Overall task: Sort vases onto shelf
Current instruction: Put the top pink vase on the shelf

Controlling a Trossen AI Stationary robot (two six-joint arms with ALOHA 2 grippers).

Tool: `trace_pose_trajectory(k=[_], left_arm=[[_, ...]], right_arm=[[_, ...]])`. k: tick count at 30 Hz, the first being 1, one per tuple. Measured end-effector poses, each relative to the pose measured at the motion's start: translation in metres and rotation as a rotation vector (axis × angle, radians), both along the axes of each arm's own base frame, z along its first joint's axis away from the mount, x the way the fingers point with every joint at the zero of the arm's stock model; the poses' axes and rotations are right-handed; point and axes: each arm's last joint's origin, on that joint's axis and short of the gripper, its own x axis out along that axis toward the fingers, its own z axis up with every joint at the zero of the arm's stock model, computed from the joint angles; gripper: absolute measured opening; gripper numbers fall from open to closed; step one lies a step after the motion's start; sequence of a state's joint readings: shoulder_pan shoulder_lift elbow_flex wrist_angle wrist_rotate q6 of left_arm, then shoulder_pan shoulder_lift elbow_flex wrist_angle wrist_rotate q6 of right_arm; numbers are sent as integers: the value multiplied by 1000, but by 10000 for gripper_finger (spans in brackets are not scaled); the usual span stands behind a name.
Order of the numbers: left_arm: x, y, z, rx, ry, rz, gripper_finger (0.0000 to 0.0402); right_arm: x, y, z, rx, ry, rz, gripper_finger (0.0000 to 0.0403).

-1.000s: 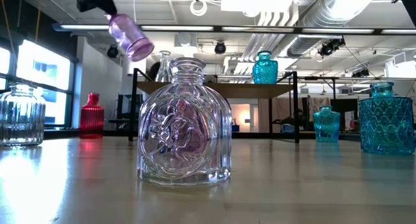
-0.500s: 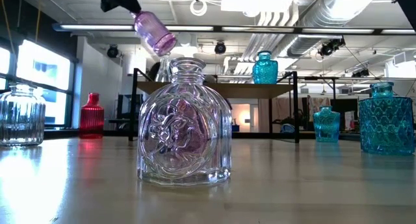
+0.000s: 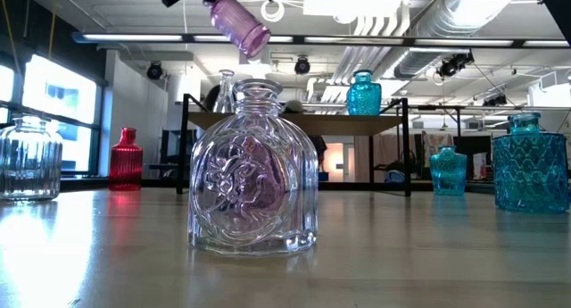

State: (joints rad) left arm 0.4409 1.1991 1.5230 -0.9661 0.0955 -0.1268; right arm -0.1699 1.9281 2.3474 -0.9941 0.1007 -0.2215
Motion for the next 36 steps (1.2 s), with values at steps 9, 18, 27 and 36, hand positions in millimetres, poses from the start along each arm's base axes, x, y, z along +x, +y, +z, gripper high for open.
trace_pose_trajectory(k=[9, 18, 27, 36], left_arm=[[16, -1, 4, 13, -4, -38, 15], [31, 0, 7, 53, -64, -64, 15], [39, 0, 7, 63, -91, -77, 15], [44, -3, 7, 64, -100, -97, 15]], right_arm=[[-2, 1, -3, -37, 49, 34, 273], [2, -1, -10, -51, 89, 21, 319], [5, -7, -10, -49, 62, -19, 321], [16, -9, -29, -26, 140, -10, 321]])
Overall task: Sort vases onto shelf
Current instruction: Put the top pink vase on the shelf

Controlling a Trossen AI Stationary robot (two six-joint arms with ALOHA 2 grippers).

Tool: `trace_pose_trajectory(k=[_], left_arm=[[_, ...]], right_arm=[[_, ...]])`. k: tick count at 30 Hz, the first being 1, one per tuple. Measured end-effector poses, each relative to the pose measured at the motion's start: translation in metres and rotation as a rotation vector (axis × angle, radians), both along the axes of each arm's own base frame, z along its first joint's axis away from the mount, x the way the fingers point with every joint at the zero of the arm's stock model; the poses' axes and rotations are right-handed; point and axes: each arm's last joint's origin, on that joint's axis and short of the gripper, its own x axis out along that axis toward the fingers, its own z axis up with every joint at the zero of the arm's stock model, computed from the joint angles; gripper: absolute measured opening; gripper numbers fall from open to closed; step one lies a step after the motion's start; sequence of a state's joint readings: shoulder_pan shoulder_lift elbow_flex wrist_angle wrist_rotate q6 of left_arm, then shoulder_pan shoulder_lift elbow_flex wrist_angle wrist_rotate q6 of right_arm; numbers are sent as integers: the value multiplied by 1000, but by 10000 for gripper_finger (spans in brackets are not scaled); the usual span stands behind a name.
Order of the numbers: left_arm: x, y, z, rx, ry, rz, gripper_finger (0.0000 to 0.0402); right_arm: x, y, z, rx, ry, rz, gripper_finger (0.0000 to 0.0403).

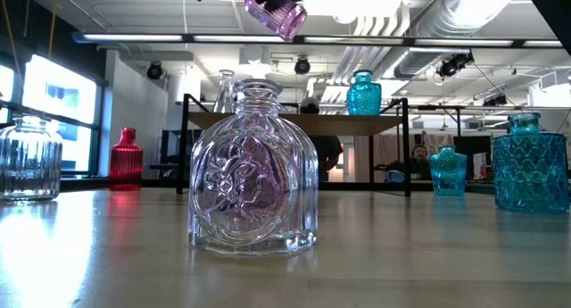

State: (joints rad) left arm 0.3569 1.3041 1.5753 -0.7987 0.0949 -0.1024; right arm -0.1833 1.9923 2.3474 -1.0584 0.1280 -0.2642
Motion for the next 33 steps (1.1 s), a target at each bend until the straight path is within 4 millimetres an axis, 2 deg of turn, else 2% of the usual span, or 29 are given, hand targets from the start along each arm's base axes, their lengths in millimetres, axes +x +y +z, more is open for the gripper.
trace_pose_trajectory(k=[6, 13, 18, 33], left_arm=[[1, 0, -1, -1, 3, 1, 15], [2, 1, -2, -5, 7, 1, 15], [6, 2, -5, -9, 18, 0, 17], [7, 3, -6, -7, 27, 0, 58]], right_arm=[[2, 0, -3, 22, 7, -18, 308], [1, 0, -4, 55, 6, -49, 247], [0, 0, -6, 82, 16, -72, 247], [-1, 6, -8, 129, 30, -116, 247]])
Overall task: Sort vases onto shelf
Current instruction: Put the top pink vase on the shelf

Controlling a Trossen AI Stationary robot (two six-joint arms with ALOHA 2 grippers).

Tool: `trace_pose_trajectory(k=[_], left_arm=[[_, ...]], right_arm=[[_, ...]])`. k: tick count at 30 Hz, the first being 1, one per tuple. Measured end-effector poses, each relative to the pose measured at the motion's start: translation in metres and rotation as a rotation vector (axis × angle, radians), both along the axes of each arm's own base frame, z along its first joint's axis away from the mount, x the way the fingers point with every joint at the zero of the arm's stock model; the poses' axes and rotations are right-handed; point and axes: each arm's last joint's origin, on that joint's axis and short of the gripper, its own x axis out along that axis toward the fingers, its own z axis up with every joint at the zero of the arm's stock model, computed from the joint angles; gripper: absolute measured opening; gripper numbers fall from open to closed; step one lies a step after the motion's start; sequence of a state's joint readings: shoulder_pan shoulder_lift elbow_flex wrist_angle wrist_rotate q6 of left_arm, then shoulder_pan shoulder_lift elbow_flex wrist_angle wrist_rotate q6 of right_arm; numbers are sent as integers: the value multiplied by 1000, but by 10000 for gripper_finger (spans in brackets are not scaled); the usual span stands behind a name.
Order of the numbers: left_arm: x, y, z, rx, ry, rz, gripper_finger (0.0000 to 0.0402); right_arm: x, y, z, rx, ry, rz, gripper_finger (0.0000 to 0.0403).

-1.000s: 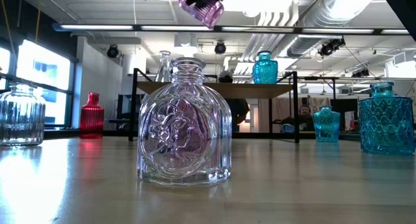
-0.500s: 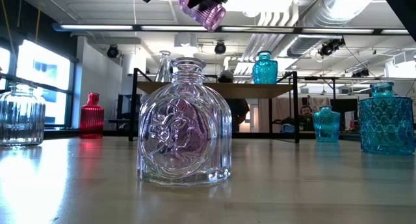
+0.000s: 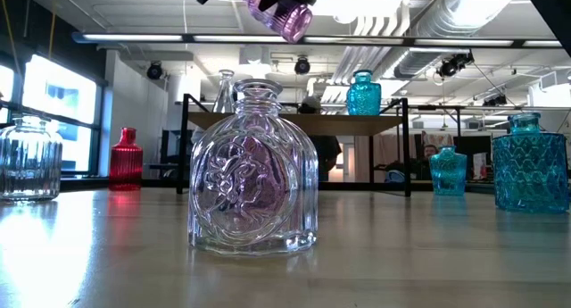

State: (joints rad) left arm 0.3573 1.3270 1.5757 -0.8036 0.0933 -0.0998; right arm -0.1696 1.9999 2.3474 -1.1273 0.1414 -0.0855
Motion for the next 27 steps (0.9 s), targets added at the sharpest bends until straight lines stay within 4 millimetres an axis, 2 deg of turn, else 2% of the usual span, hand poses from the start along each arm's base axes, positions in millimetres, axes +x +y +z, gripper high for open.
trace_pose_trajectory(k=[11, 18, 27], left_arm=[[0, 0, 0, -1, -2, 1, 94], [-9, 1, 9, 1, -50, 25, 110], [-23, 4, 19, 33, -109, 54, 111]], right_arm=[[-5, 0, -1, 12, 34, -22, 247], [-17, 1, 10, 2, 22, -63, 247], [-34, 1, 27, -46, -15, -132, 247]])
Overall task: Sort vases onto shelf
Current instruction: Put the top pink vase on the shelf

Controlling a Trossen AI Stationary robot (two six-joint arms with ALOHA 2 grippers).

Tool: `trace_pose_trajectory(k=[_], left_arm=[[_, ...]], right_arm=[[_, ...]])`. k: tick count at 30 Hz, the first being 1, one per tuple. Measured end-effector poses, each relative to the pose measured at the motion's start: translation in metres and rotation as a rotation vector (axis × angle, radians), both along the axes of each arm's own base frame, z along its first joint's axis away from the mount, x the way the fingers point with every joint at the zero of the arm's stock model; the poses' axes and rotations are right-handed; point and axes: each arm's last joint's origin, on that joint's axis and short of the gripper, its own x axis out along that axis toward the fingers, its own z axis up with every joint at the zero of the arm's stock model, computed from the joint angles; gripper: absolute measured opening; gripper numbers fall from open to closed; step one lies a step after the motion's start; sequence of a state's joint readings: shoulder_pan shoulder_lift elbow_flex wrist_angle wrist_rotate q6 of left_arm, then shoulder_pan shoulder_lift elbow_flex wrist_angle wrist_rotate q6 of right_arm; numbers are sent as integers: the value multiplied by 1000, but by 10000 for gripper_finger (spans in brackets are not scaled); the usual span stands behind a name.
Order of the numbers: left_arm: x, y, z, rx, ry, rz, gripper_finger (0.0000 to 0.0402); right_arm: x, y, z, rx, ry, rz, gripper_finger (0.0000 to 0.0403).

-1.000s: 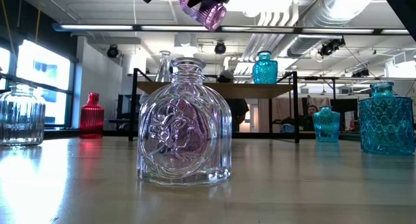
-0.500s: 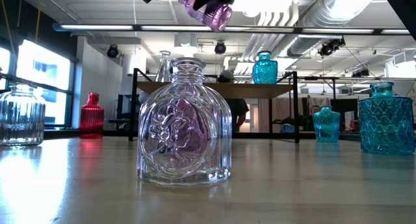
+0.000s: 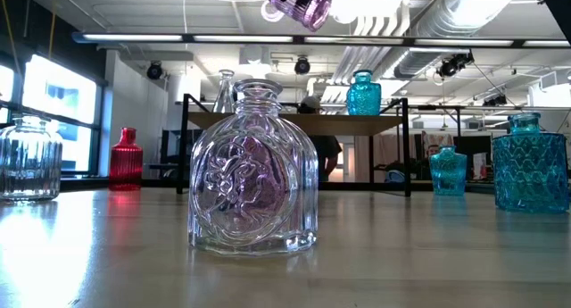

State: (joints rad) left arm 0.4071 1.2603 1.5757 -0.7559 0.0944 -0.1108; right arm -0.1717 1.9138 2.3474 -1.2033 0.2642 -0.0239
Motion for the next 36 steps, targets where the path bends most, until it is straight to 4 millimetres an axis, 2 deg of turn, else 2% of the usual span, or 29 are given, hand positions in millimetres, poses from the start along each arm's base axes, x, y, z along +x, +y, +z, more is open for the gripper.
trace_pose_trajectory(k=[13, 19, 27, 36], left_arm=[[-3, 6, 0, 15, 5, 22, 111], [-3, 6, 0, 15, 6, 23, 111], [-3, 6, 0, 7, 4, 27, 111], [-3, 6, 0, 8, 6, 27, 111]], right_arm=[[-56, 5, 50, -84, -152, -135, 247], [-81, 8, 61, -109, -137, -144, 247], [-87, 9, 52, -101, -38, -151, 247], [-75, -7, 16, -51, 102, -182, 247]])
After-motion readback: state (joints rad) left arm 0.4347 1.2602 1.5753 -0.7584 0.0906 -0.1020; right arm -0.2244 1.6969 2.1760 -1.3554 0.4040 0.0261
